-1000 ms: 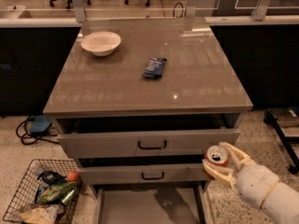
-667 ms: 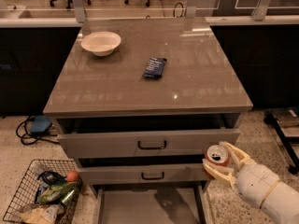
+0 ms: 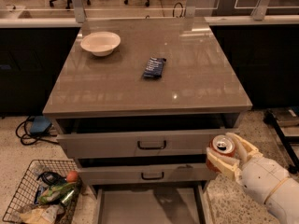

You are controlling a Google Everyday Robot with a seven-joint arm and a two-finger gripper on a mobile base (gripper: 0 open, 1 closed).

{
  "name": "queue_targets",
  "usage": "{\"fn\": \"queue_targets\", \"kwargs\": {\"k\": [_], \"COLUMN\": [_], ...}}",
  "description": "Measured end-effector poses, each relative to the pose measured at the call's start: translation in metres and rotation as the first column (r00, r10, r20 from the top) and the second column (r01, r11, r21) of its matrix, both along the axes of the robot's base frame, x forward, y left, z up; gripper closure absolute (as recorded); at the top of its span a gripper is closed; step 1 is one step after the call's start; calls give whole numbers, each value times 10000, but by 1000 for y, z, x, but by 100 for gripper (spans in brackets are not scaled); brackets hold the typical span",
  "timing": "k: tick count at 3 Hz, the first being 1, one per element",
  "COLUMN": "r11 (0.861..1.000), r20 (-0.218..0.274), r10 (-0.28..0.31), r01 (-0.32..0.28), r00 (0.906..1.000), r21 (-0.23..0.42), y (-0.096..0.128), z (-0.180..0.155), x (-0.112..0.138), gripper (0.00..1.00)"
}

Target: Pick coke can from bottom drawer and place on counter

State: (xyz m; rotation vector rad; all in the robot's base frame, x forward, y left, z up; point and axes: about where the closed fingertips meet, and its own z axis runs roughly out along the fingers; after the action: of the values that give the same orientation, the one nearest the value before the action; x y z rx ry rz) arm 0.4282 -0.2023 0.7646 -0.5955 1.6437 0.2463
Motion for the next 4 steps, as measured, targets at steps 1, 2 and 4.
{"fn": "queue_targets", "kwargs": {"k": [1,2,4], "r11": [9987,9962,9972], "r20": [296,632,863], "r10": [-502,-872,-736], "r01": [499,867,747], "r00": [9983,9942,9936], "r21": [110,105,-96], "y": [-6,-12,-16], "z": [42,85,160], "x": [-8,-11,42], "gripper": [100,100,100]}}
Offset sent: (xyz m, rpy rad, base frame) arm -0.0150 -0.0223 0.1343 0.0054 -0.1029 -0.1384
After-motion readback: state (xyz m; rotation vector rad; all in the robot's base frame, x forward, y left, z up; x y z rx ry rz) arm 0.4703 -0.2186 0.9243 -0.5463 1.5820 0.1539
